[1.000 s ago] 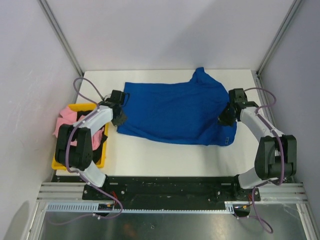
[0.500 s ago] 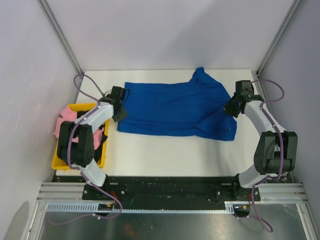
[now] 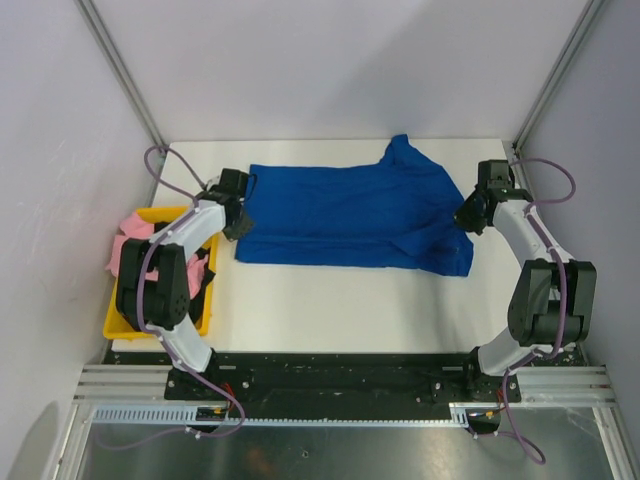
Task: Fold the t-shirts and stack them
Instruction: Fold the flattened tshirt in 1/3 of the way
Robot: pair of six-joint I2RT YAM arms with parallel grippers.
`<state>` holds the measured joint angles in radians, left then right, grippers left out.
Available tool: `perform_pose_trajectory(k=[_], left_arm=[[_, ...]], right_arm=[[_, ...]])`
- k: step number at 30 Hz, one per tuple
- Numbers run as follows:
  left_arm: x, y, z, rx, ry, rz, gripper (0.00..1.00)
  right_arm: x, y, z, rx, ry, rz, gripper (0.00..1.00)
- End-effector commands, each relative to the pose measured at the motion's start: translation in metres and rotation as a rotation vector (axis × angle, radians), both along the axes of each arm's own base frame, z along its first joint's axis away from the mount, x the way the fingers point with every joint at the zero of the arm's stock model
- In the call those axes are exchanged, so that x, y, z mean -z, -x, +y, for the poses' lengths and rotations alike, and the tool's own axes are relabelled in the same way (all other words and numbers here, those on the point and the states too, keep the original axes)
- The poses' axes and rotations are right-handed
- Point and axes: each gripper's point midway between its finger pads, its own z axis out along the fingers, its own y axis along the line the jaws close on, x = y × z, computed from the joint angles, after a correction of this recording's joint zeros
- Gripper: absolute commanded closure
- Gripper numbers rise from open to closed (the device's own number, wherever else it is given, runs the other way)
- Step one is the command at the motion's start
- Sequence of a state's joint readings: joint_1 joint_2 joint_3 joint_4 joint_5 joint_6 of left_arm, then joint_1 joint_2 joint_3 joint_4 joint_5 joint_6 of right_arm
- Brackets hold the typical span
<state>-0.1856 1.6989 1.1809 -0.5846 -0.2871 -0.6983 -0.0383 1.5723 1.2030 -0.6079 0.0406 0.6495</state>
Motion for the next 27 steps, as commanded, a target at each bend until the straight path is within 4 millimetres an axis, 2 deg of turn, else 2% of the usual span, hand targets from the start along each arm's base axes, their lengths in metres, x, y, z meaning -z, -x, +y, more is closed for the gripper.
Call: perform_pose_trajectory(k=[1,11,12,13,17,18,20,22,27], left_arm=[[-0.009,-0.020,0.003,-0.003,-0.013,-0.045,1.00],[-0.008,-0.033,0.000,0.018,-0.017,-0.045,1.00],[-0.008,-0.034,0.000,0.023,-0.016,-0.045,0.96],[-0.008,-0.035,0.001,0.024,-0.016,-0.045,0.88],[-0.015,-0.034,0.011,-0.003,-0.009,-0.065,0.45],[-0.018,-0.033,0.012,-0.003,-0.005,-0.072,0.39],[-0.023,-0.030,0.012,0.002,0.001,-0.082,0.34],[-0.027,-0.025,0.011,0.007,0.011,-0.094,0.36],[-0.021,-0.013,0.005,0.038,0.041,-0.082,0.68]], right_arm=[[-0.007,-0.017,-0.004,-0.011,0.033,-0.043,1.00],[0.000,-0.023,-0.005,-0.015,0.030,-0.041,1.00],[0.000,-0.024,-0.006,-0.013,0.029,-0.042,1.00],[0.001,-0.024,-0.006,-0.014,0.027,-0.043,1.00],[0.004,-0.031,-0.005,-0.029,0.005,-0.056,1.00],[0.005,-0.033,-0.005,-0.030,0.004,-0.059,1.00],[0.008,-0.036,-0.002,-0.042,-0.016,-0.060,1.00],[0.012,-0.039,0.000,-0.048,-0.027,-0.053,1.00],[0.019,-0.043,0.005,-0.053,-0.038,-0.046,1.00]])
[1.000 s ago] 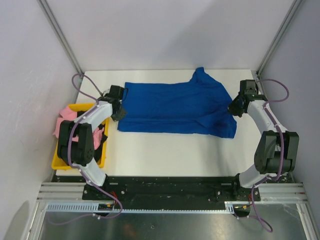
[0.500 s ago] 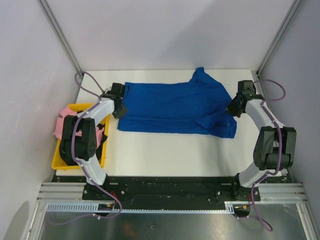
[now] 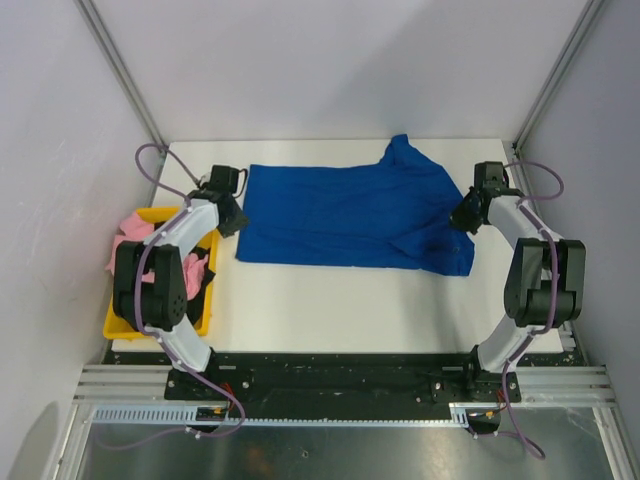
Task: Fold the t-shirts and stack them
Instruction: Fold the flattened tshirt in 1/3 of the way
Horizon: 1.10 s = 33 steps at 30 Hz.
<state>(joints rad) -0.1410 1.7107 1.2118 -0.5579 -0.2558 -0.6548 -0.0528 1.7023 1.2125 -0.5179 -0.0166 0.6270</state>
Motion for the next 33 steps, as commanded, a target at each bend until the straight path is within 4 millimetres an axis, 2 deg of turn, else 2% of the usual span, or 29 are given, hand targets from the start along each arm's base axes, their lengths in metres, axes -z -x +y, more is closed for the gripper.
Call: perform_pose_trajectory(k=[1,4,9,14,21,24,29,31,33], left_arm=[[-0.010,0.004,-0.008,0.036,0.032,-0.042,0.73],[0.001,0.009,-0.011,0.042,0.041,-0.017,0.83],[0.024,0.020,-0.011,0.029,0.046,0.042,0.91],[0.046,0.033,-0.008,-0.005,0.043,0.102,0.95],[0.060,0.044,-0.004,-0.026,0.032,0.143,0.96],[0.061,0.045,-0.004,-0.028,0.029,0.146,0.96],[0.057,0.045,-0.004,-0.024,0.030,0.137,0.95],[0.051,0.042,-0.005,-0.016,0.034,0.119,0.94],[0.041,0.036,-0.006,-0.005,0.039,0.091,0.91]], right_arm=[[-0.015,-0.023,0.003,-0.016,-0.004,-0.075,1.00],[-0.015,-0.028,0.005,-0.019,-0.006,-0.077,1.00],[-0.021,-0.037,0.008,-0.024,0.003,-0.088,1.00],[-0.023,-0.048,0.011,-0.036,0.018,-0.081,1.00],[-0.023,-0.063,0.006,-0.035,0.079,-0.035,0.99],[-0.019,-0.065,0.004,-0.039,0.091,-0.021,0.88],[-0.022,-0.060,-0.003,-0.032,0.096,-0.006,0.61],[-0.029,-0.055,-0.002,-0.042,0.100,-0.014,0.54],[-0.033,-0.048,0.002,-0.059,0.106,-0.019,0.51]])
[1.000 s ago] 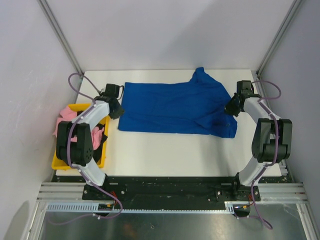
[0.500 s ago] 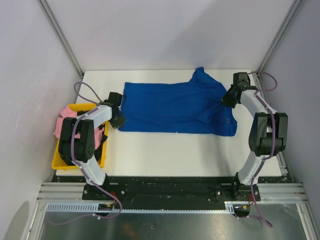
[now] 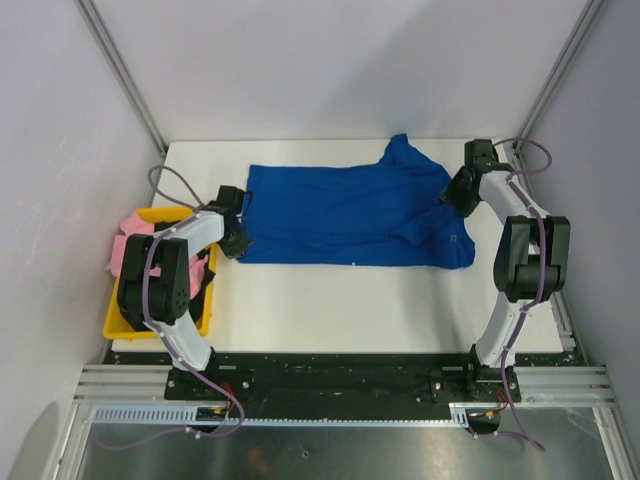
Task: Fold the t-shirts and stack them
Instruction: Fold the flattened tshirt in 1/3 of the way
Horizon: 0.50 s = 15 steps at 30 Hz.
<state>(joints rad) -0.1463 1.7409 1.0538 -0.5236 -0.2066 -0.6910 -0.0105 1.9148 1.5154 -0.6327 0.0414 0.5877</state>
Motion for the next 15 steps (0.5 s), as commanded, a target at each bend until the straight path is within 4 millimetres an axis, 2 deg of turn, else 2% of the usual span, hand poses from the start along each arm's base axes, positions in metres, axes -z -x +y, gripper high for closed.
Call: perform_pose_trajectory(k=[1,5,8,15], left_arm=[[-0.024,-0.013,-0.002,0.005,0.004,-0.080,0.89],[-0.054,-0.033,-0.005,0.021,0.015,-0.169,0.82],[-0.068,-0.049,-0.008,0.028,0.020,-0.208,0.77],[-0.052,-0.079,-0.017,0.030,0.039,-0.181,0.68]], right_arm=[[-0.030,0.009,0.005,-0.035,0.037,-0.049,0.51],[-0.034,0.029,0.028,-0.091,0.042,-0.056,0.51],[-0.027,0.044,0.042,-0.119,0.035,-0.045,0.52],[-0.015,0.062,0.059,-0.158,0.018,-0.026,0.53]])
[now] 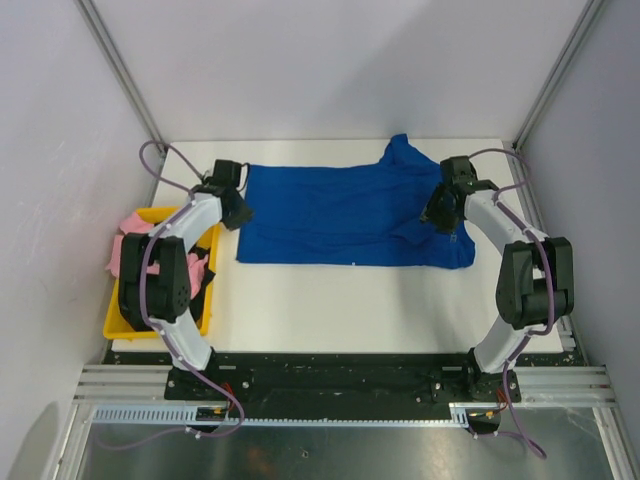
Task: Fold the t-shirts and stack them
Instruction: Fold the flattened tshirt in 1/3 of the way
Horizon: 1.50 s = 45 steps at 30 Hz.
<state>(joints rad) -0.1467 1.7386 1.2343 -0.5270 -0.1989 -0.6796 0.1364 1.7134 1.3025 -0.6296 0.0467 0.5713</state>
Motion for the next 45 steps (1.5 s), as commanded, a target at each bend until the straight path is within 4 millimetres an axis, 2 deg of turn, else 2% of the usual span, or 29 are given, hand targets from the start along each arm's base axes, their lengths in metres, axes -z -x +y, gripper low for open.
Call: perform_pose_trajectory(k=[1,7,20,29,33,41,45], left_arm=[[0.009,-0.025,-0.009,0.014,0.013,0.001,0.68],[0.024,-0.041,-0.012,-0.011,0.003,0.019,0.66],[0.032,-0.049,-0.004,-0.060,-0.033,0.021,0.63],[0.037,-0.052,-0.002,-0.065,-0.041,0.028,0.64],[0.039,-0.049,-0.001,-0.074,-0.048,0.034,0.70],[0.028,-0.046,0.008,-0.093,-0.074,0.010,0.96],[0.021,-0.045,0.011,-0.099,-0.083,-0.006,0.99]], right_arm=[[-0.006,0.003,0.002,-0.003,0.003,-0.034,0.53],[-0.002,0.011,0.007,-0.019,0.006,-0.027,0.53],[0.003,0.022,0.008,-0.027,0.004,-0.021,0.54],[0.009,0.025,0.010,-0.033,-0.002,-0.008,0.54],[0.010,0.026,0.009,-0.033,-0.001,-0.006,0.54],[0.015,0.026,0.008,-0.032,0.000,0.001,0.54],[0.018,0.024,0.008,-0.032,0.002,0.002,0.54]])
